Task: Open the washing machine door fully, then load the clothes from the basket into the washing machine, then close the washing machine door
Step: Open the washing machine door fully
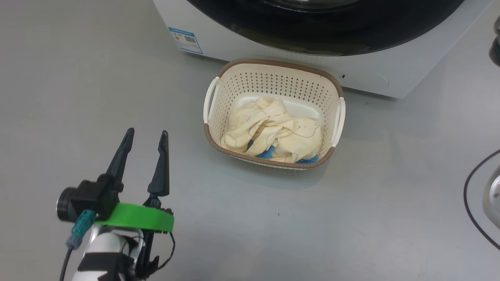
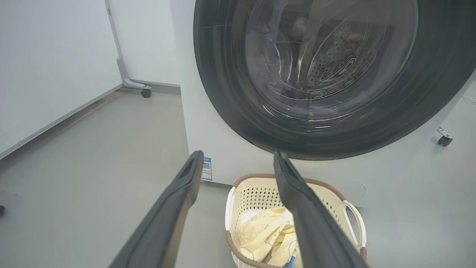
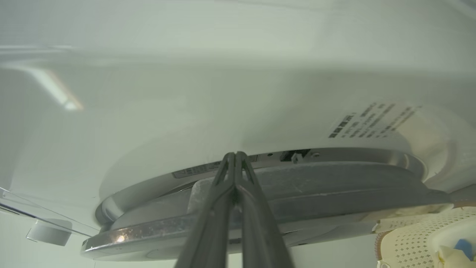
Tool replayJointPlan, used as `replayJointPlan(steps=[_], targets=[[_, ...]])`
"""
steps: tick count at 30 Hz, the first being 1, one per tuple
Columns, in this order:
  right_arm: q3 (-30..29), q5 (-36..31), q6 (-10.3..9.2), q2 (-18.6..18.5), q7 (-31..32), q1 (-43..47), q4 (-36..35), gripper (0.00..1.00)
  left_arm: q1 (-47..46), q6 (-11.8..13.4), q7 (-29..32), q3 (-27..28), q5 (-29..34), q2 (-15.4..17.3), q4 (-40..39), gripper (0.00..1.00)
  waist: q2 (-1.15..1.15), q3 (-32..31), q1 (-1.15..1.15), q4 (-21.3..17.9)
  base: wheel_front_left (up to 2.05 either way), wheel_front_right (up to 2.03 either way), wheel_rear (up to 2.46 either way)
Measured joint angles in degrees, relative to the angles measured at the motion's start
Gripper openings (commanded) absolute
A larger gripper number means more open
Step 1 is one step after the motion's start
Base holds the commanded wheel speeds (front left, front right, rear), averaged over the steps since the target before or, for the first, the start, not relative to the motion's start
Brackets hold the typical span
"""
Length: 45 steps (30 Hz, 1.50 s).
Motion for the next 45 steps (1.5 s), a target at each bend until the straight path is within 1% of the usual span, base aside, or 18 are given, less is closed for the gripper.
replayJointPlan(steps=[14,24,30,35,39,45], targets=[[-5.7,-8.7,-0.01,0.6,4.1,-3.0,0.4,0.0,-1.4,-2.0,0.0,2.0,1.2,-2.4,0.7,1.0,0.0,1.8,0.0,1.6,0.0,0.0,0.0],[-8.1,-11.6,-0.01,0.4,6.5,-4.1,1.5,0.0,-1.5,-2.7,0.0,2.6,2.1,-2.9,1.3,1.0,0.0,1.2,0.0,2.1,0.0,0.0,0.0],[-9.9,-15.1,-0.01,0.0,6.9,-5.2,2.1,0.0,-1.5,-3.2,0.0,2.9,2.2,-3.2,1.3,1.0,0.0,1.4,0.0,2.8,0.0,0.0,0.0],[-10.5,-17.8,-0.01,-0.5,7.0,-7.5,3.1,0.0,-1.5,-3.3,0.0,3.0,2.2,-3.4,1.3,1.0,0.0,2.0,0.0,3.4,0.0,0.0,0.0],[-10.1,-17.8,-0.01,-0.7,7.9,-9.5,4.6,0.0,-1.5,-3.3,0.0,3.0,2.2,-3.5,1.3,1.0,0.0,2.2,0.0,3.5,0.0,0.0,0.0],[-8.2,-17.4,-0.01,-0.9,9.7,-9.8,6.1,0.0,-1.5,-3.3,0.0,3.0,2.2,-3.5,1.4,1.0,0.0,1.6,0.0,3.2,0.0,0.0,0.0]])
